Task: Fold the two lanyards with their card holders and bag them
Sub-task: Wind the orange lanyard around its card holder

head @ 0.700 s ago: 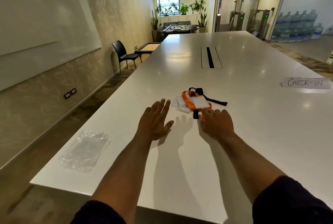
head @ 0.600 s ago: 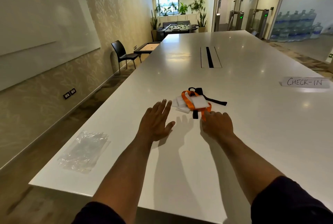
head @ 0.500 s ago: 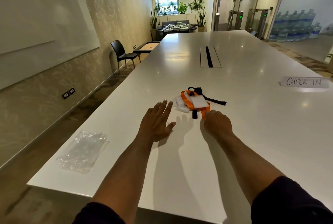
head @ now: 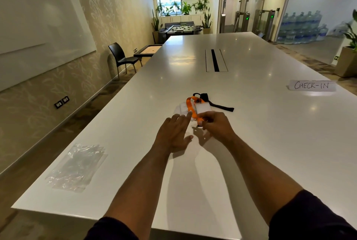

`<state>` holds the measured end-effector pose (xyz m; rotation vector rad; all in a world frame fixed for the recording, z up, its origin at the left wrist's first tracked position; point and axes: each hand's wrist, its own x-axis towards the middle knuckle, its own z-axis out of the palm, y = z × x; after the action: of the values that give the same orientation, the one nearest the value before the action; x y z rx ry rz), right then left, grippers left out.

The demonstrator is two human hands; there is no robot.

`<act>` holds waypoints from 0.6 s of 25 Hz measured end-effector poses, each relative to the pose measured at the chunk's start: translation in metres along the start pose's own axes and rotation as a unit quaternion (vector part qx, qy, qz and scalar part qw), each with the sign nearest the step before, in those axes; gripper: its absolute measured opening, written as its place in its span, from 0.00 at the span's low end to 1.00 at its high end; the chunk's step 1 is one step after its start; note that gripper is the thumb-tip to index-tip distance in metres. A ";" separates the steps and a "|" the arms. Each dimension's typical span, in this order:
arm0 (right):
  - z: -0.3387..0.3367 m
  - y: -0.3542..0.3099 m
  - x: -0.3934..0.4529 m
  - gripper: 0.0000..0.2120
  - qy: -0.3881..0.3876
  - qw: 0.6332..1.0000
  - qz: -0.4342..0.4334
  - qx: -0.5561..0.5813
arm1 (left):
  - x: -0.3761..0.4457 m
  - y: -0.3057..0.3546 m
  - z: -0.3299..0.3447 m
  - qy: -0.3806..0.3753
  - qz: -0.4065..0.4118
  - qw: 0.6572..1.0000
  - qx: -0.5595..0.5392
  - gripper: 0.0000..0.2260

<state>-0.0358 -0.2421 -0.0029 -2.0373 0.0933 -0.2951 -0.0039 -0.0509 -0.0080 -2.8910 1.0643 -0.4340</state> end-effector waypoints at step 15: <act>-0.007 0.014 -0.006 0.16 0.024 0.998 0.044 0.039 | 0.032 0.030 -0.024 0.097 -0.147 0.913 -0.369 0.12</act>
<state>-0.0423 -0.2534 -0.0137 -1.9437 0.1969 -0.2874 -0.0061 -0.0933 0.0196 -3.7842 0.9713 -0.3980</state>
